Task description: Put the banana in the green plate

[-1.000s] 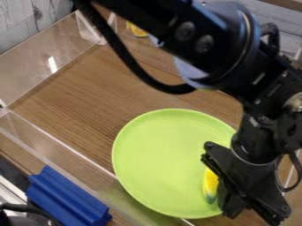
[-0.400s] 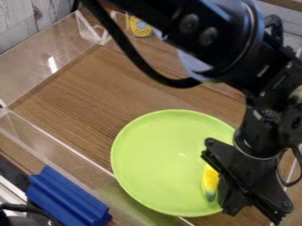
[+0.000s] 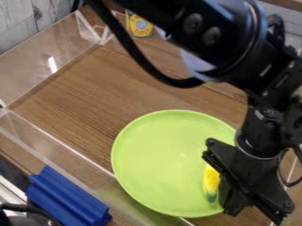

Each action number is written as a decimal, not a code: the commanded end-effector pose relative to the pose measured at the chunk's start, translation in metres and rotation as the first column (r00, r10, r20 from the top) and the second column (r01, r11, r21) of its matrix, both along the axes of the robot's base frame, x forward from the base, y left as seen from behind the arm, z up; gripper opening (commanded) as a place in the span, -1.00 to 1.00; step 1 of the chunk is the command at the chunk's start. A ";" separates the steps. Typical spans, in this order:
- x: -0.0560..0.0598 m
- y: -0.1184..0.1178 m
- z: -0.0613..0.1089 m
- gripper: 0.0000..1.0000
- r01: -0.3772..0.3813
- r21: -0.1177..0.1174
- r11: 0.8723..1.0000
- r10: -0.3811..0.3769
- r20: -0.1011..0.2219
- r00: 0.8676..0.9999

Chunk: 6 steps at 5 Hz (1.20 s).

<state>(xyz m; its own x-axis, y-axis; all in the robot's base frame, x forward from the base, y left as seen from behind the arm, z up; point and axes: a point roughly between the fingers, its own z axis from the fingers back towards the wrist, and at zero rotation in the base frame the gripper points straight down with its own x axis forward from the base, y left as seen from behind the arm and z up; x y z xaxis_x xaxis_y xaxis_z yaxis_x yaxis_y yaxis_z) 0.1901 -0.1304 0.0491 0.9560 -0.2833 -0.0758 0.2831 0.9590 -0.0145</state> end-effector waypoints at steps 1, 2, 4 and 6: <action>0.010 -0.004 0.009 -1.00 -0.007 -0.026 1.000 0.008 0.034 0.999; 0.011 -0.006 0.008 -1.00 -0.006 -0.029 1.000 0.007 0.032 0.999; 0.010 -0.004 0.012 -1.00 0.005 -0.019 1.000 -0.005 0.026 1.000; 0.007 0.002 0.019 -1.00 0.022 0.002 1.000 -0.022 0.015 1.000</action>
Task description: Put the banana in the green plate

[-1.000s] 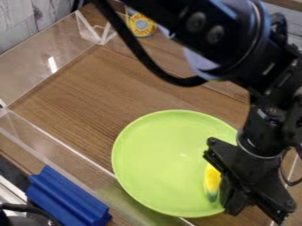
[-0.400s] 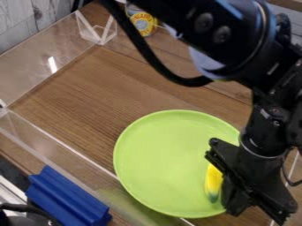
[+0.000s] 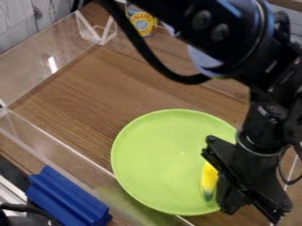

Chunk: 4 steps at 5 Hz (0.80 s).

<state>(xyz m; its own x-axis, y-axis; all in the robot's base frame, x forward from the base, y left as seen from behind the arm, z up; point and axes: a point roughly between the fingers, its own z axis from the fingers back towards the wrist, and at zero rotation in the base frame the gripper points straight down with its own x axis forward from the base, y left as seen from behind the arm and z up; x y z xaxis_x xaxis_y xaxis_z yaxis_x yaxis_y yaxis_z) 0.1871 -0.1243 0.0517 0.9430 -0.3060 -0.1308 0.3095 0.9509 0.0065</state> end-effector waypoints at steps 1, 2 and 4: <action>0.010 -0.001 0.018 -1.00 0.001 -0.030 1.000 0.001 0.057 0.998; 0.009 0.000 0.018 -1.00 0.005 -0.026 1.000 -0.004 0.054 0.999; 0.008 0.003 0.016 -1.00 0.010 -0.022 1.000 -0.009 0.047 0.999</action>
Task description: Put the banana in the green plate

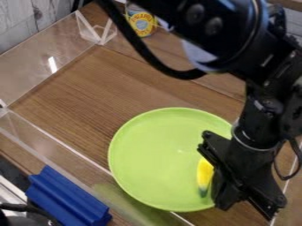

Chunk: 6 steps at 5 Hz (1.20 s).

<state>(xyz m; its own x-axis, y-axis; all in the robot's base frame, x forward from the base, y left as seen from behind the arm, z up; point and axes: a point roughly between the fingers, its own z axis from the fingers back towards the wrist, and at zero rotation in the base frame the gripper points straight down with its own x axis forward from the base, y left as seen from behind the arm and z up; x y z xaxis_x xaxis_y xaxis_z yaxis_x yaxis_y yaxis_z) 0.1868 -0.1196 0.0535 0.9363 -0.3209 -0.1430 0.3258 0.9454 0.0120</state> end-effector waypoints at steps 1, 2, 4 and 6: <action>0.007 -0.001 0.013 -1.00 -0.003 -0.031 1.000 0.005 0.052 0.999; 0.005 0.001 0.011 -1.00 0.000 -0.030 1.000 0.001 0.048 0.999; 0.003 0.003 0.009 -1.00 0.005 -0.026 1.000 -0.004 0.041 0.999; 0.000 0.005 0.008 -1.00 0.010 -0.021 1.000 -0.009 0.036 0.999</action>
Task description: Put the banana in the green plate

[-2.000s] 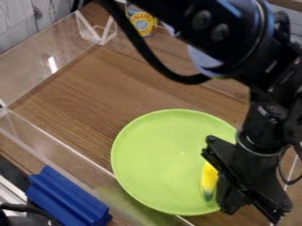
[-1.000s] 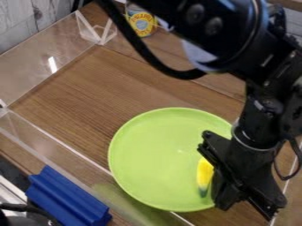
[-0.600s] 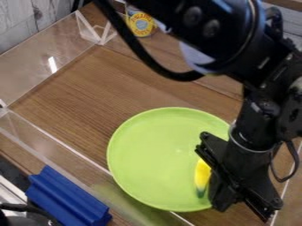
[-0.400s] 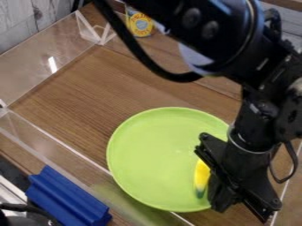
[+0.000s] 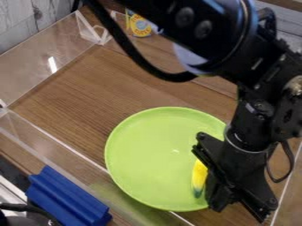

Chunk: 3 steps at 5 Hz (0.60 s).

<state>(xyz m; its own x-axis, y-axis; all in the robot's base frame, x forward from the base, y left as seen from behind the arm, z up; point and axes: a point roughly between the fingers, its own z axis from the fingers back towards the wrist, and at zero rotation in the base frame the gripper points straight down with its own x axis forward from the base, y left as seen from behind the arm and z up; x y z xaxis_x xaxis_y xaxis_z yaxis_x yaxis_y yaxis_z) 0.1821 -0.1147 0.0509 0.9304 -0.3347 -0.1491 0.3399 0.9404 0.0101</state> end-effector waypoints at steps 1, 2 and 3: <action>0.003 0.001 0.009 -1.00 -0.004 -0.021 1.000 0.005 0.040 0.999; 0.002 0.001 0.008 -1.00 -0.002 -0.020 1.000 0.003 0.037 0.999; 0.001 0.002 0.006 -1.00 -0.002 -0.019 1.000 0.003 0.034 0.999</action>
